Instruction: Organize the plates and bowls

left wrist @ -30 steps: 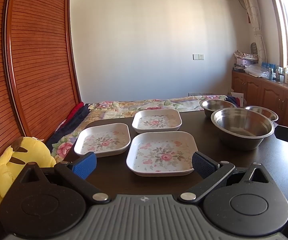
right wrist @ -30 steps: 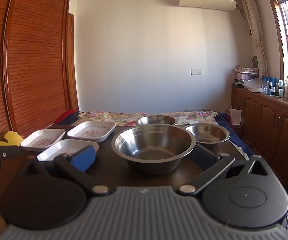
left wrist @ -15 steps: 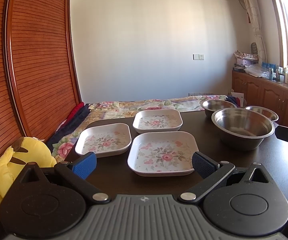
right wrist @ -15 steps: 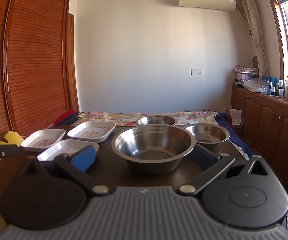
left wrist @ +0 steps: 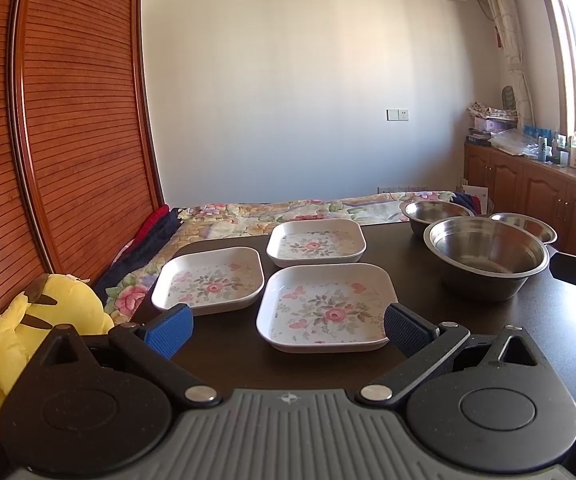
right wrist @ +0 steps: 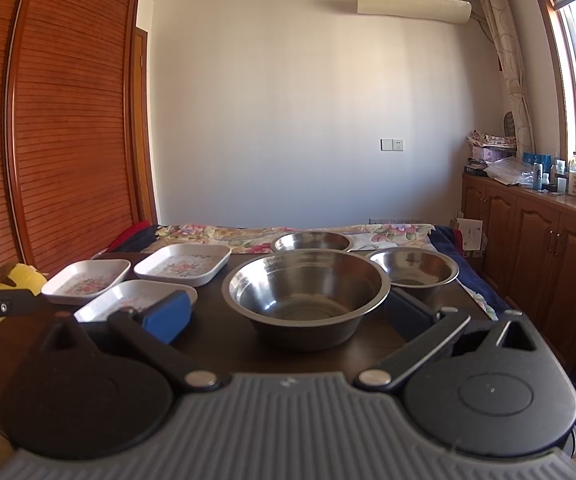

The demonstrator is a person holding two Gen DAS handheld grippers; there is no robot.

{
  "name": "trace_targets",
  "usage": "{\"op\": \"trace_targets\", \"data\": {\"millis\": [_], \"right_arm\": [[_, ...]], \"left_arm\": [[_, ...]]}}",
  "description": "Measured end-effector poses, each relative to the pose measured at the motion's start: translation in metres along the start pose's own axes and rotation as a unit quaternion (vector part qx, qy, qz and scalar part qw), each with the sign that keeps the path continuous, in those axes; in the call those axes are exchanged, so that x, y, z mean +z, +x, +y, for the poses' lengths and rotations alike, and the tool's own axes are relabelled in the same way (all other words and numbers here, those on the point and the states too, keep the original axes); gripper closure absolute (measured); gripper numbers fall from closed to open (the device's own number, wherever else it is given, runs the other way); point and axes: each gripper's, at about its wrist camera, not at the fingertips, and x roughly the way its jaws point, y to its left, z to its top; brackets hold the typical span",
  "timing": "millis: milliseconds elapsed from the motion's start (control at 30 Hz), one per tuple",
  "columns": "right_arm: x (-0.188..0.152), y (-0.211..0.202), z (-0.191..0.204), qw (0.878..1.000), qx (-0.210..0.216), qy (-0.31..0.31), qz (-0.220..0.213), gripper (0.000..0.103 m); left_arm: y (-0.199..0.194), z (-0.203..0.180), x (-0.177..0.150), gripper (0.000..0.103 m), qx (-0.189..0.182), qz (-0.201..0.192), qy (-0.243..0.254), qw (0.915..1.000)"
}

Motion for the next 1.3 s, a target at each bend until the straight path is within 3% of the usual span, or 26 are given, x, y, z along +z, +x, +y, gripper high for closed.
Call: {"op": "trace_targets", "data": {"millis": [833, 1300], "right_arm": [[-0.005, 0.008, 0.008, 1.000, 0.005, -0.005, 0.013, 0.000], [0.004, 0.026, 0.030, 0.997, 0.061, -0.034, 0.027, 0.000]], "left_arm": [[0.014, 0.007, -0.009, 0.000, 0.008, 0.024, -0.001, 0.9997], [0.024, 0.014, -0.014, 0.000, -0.005, 0.058, 0.013, 0.9982]]}}
